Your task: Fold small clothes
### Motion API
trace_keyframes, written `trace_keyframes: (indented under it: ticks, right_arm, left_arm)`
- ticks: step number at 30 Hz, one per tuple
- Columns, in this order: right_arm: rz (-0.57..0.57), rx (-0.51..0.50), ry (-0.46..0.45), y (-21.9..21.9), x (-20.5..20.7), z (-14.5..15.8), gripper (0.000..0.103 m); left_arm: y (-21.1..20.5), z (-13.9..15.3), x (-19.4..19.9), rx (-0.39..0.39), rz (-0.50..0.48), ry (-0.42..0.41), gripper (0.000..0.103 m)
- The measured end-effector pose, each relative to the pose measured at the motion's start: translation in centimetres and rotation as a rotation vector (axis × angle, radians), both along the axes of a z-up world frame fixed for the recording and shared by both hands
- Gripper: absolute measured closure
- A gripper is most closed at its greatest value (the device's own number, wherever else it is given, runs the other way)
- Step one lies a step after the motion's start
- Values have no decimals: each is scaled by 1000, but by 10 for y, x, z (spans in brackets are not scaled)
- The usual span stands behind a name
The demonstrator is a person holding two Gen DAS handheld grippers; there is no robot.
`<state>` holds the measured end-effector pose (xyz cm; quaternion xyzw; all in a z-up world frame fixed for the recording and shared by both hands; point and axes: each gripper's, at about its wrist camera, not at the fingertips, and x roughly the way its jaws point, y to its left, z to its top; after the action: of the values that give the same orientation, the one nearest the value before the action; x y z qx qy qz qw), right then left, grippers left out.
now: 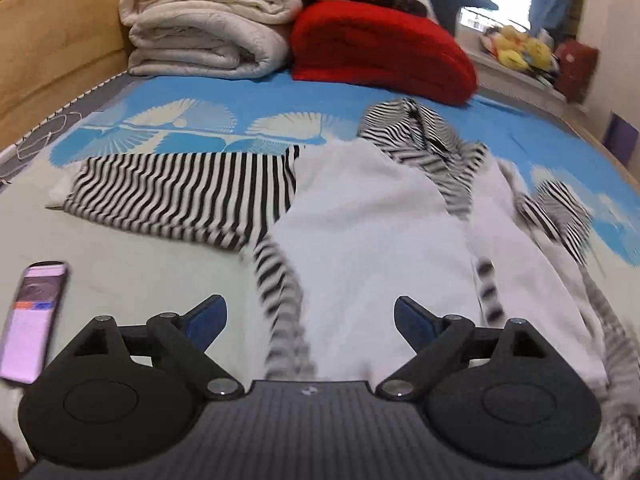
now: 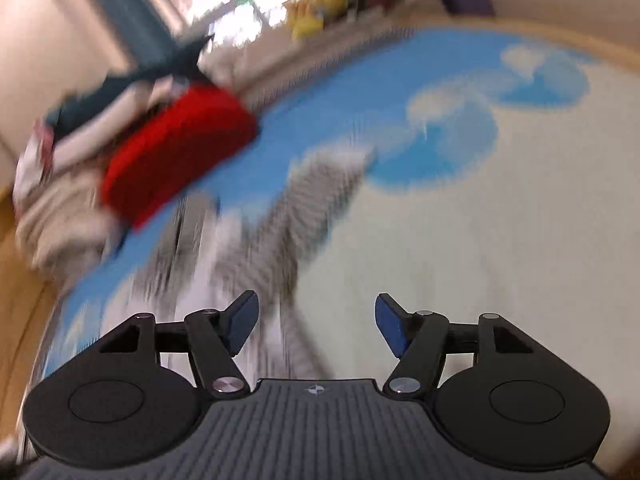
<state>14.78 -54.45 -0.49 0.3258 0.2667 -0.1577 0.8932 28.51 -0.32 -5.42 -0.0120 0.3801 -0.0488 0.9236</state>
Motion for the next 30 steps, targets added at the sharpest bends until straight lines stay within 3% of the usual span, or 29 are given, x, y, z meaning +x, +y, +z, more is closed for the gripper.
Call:
trace_keyframes:
  ticks: [3, 6, 9, 11, 12, 13, 14, 15, 16, 19, 23, 24, 26, 28, 30]
  right_arm:
    - [-67, 25, 27, -38, 83, -20, 37]
    - [-130, 71, 88, -66, 157, -56, 37]
    - [-153, 92, 173, -75, 226, -102, 35]
    - [-169, 91, 244, -76, 262, -131, 27]
    - [-186, 35, 213, -72, 272, -134, 23]
    - [-182, -31, 170, -66, 280, -134, 26]
    - [-139, -47, 175, -65, 291, -135, 54]
    - [-130, -53, 179, -64, 294, -136, 83]
    - [-131, -69, 202, -66, 295, -135, 101]
    - [-233, -225, 244, -83, 270, -120, 100]
    - [-522, -386, 368, -146, 187, -113, 100]
    - [-562, -377, 391, -162, 167, -116, 100]
    - [-625, -247, 424, -191, 128, -132, 100]
    - [-631, -180, 334, -200, 106, -138, 99]
    - [-564, -211, 336, -199, 104, -137, 84]
  left_arm:
    - [-12, -17, 34, -41, 20, -11, 9]
    - [-23, -37, 67, 17, 84, 14, 9]
    - [-30, -42, 86, 4, 54, 47, 9]
    - [-34, -44, 90, 34, 53, 27, 9]
    - [-35, -47, 91, 58, 57, 24, 9]
    - [-37, -51, 94, 79, 61, 27, 9]
    - [-37, -55, 96, 92, 64, 38, 9]
    - [-37, -58, 98, 95, 70, 53, 9]
    - [-34, -60, 96, 87, 76, 66, 9]
    - [-31, -59, 95, 60, 94, 75, 9]
    - [-31, -56, 90, 55, 95, 66, 9]
    - [-32, -56, 89, 52, 91, 68, 9]
    - [-34, -56, 88, 49, 84, 71, 9]
    - [-37, -57, 86, 52, 84, 68, 9]
    - [-39, -56, 85, 52, 84, 62, 9]
